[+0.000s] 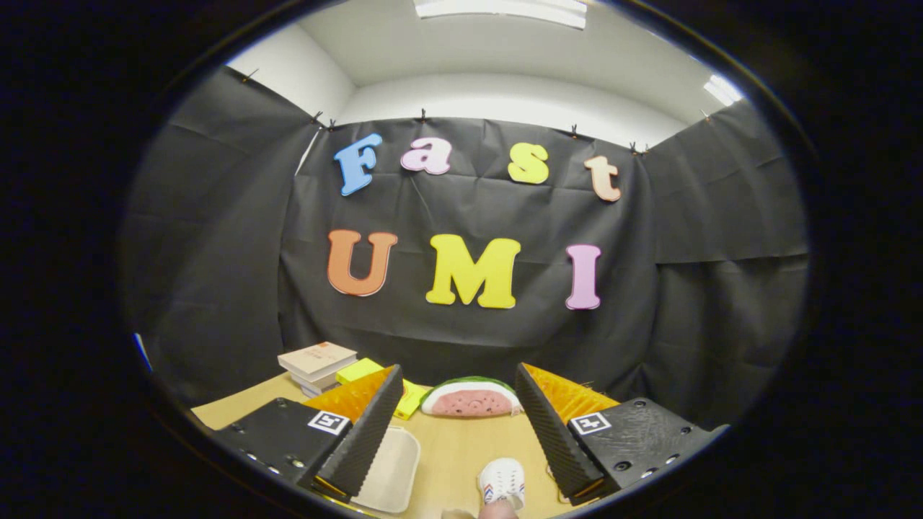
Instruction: Open the storage box then place both shoes into the box .Put the left shoe in first, then the right shoe, with the right side of both shoes facing outward in a uniform manner.
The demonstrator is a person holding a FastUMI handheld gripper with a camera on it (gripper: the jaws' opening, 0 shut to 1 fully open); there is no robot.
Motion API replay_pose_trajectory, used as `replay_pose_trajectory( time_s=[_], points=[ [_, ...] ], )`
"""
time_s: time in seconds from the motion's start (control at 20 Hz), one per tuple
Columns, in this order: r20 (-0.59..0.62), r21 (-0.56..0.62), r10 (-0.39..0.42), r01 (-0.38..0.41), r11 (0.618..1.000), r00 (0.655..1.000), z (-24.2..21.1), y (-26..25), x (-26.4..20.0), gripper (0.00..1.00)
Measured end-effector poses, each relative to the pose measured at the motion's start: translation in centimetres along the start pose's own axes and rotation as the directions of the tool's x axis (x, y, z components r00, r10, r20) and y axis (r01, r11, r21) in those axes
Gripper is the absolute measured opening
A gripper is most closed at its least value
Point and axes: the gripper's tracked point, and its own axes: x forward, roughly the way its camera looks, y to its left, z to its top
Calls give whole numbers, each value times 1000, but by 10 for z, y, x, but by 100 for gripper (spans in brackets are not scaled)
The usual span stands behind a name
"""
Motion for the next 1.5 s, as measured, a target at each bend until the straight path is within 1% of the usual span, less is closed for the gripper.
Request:
replay_pose_trajectory(
  time_s=[0.15,0.4,0.5,0.65,0.75,0.95,1.15,1.25,1.4,1.45,1.5],
  points=[
    [10,18,-4,4,1000,1000,12,-11,0,95],
    [11,4,-47,47,999,999,23,-44,2,95],
    [15,18,-62,62,998,998,26,-57,4,95],
    [-19,58,-81,82,995,997,16,-75,12,95],
    [-72,81,-81,87,993,994,-1,-82,21,95],
    [-167,158,-26,53,986,986,-45,-81,38,95],
    [-212,230,43,7,973,976,-80,-76,50,95],
    [-210,236,67,-16,972,975,-89,-74,54,96],
    [-233,258,152,-89,962,961,-116,-54,58,96],
    [-249,273,189,-118,955,950,-125,-45,58,96],
    [-275,311,242,-151,938,931,-137,-32,54,95]
  ],
)
